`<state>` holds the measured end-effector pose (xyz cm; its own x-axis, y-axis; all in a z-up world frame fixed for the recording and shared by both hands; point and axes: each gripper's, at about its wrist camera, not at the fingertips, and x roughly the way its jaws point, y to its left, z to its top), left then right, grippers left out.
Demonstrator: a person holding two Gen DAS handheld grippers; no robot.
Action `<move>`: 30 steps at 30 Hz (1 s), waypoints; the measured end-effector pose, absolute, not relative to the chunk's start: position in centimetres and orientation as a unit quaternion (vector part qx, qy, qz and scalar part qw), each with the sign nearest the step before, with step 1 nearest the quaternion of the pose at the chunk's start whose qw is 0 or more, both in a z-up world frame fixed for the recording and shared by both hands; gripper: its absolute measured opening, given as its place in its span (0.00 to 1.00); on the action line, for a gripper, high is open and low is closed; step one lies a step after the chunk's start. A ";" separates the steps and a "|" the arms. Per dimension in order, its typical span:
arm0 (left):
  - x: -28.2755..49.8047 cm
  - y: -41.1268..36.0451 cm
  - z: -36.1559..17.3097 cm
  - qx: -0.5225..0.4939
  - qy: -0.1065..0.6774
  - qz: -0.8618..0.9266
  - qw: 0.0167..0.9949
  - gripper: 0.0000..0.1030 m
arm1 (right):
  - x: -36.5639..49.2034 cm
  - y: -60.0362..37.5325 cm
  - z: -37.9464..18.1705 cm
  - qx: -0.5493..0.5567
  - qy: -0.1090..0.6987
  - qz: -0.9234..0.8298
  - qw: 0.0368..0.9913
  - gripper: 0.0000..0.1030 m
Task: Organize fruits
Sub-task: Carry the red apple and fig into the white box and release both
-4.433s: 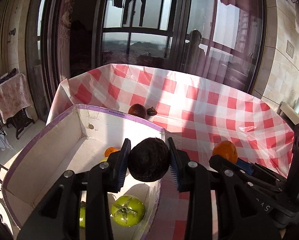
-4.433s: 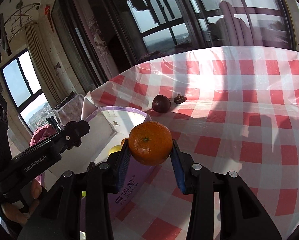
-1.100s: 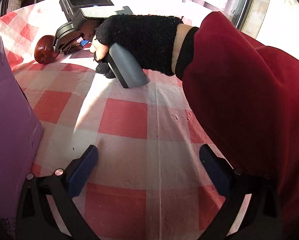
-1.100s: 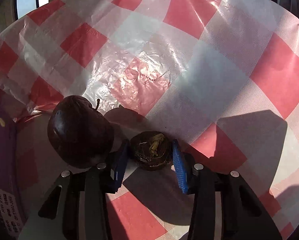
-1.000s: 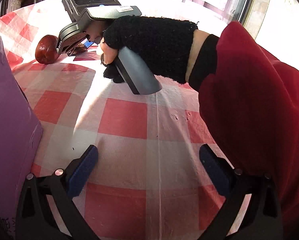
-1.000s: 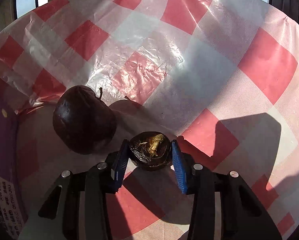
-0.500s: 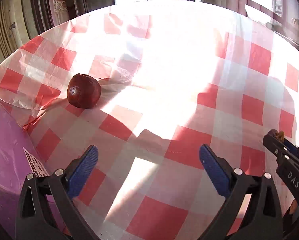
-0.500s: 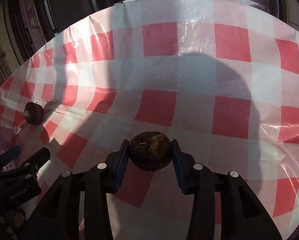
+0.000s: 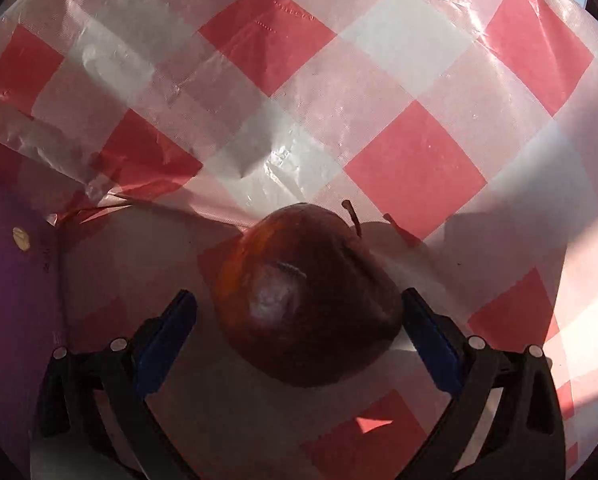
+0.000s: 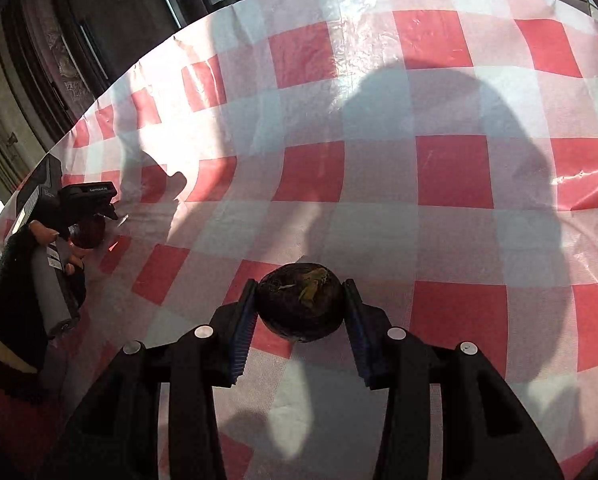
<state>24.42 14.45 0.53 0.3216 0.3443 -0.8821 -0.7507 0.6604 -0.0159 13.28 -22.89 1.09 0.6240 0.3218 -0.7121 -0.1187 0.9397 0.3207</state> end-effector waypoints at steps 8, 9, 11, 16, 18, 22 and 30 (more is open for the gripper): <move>25.3 11.9 1.1 -0.160 0.432 0.329 0.824 0.65 | 13.5 -23.0 0.8 0.134 0.419 0.129 0.889 0.41; 25.0 11.3 1.2 -0.160 0.435 0.319 0.827 0.65 | 13.5 -23.0 0.8 0.136 0.419 0.130 0.889 0.41; 24.2 9.0 1.3 -0.145 0.443 0.286 0.837 0.65 | 13.5 -23.1 0.7 0.136 0.418 0.129 0.889 0.41; 20.5 2.3 1.6 -0.113 0.460 0.180 0.862 0.65 | 12.8 -22.3 1.1 0.109 0.423 0.106 0.894 0.40; 18.5 0.2 1.8 -0.102 0.471 0.125 0.867 0.65 | 11.1 -21.9 1.4 0.089 0.432 0.084 0.894 0.40; 14.3 -2.3 2.2 -0.100 0.492 0.037 0.864 0.65 | 6.8 -22.3 2.1 0.101 0.431 0.069 0.894 0.40; 3.2 -3.6 2.4 -0.071 0.490 -0.045 0.867 0.65 | -1.2 -21.6 2.8 0.127 0.421 0.066 0.896 0.40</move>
<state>3.16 -3.57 2.37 0.5150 -0.1477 -0.8444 0.0078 0.9858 -0.1677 -1.23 -21.63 2.79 0.6361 0.2257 -0.7379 -0.0121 0.9591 0.2829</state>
